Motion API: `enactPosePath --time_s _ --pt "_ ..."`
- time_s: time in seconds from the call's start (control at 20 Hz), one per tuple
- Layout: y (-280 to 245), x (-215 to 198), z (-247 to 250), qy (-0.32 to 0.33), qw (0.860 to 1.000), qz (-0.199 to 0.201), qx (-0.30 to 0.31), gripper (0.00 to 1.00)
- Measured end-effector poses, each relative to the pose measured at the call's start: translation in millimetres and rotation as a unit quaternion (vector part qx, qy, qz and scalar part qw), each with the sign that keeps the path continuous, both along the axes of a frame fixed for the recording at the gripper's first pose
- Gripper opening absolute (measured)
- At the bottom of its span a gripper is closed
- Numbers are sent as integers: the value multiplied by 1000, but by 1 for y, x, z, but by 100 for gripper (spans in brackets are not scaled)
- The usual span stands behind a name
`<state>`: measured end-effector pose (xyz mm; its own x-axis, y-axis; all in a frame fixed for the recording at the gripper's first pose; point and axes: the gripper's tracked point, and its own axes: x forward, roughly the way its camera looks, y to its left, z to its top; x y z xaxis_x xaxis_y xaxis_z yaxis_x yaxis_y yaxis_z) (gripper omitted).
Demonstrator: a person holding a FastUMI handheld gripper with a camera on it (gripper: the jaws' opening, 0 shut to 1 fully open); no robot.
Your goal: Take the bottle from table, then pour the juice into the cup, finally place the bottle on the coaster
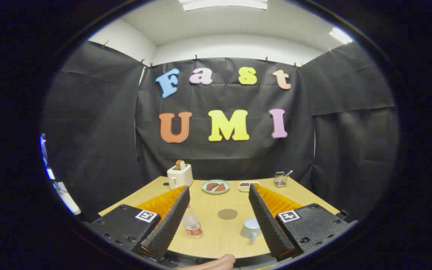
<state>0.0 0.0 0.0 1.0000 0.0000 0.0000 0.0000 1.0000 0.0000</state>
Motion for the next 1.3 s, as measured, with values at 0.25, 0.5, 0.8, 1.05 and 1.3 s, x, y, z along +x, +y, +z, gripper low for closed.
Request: enactPosePath --time_s 0.25,0.5,0.8,1.05,1.3 --pt "1 2 -1 -6 1000 8 -6 100" --pt "1 -1 4 -17 1000 -2 -7 100" --pt "7 4 -10 -2 1000 2 2 100" --pt "22 18 -17 -10 1000 3 -14 100" --pt "43 37 -46 2 1000 17 -19 100"
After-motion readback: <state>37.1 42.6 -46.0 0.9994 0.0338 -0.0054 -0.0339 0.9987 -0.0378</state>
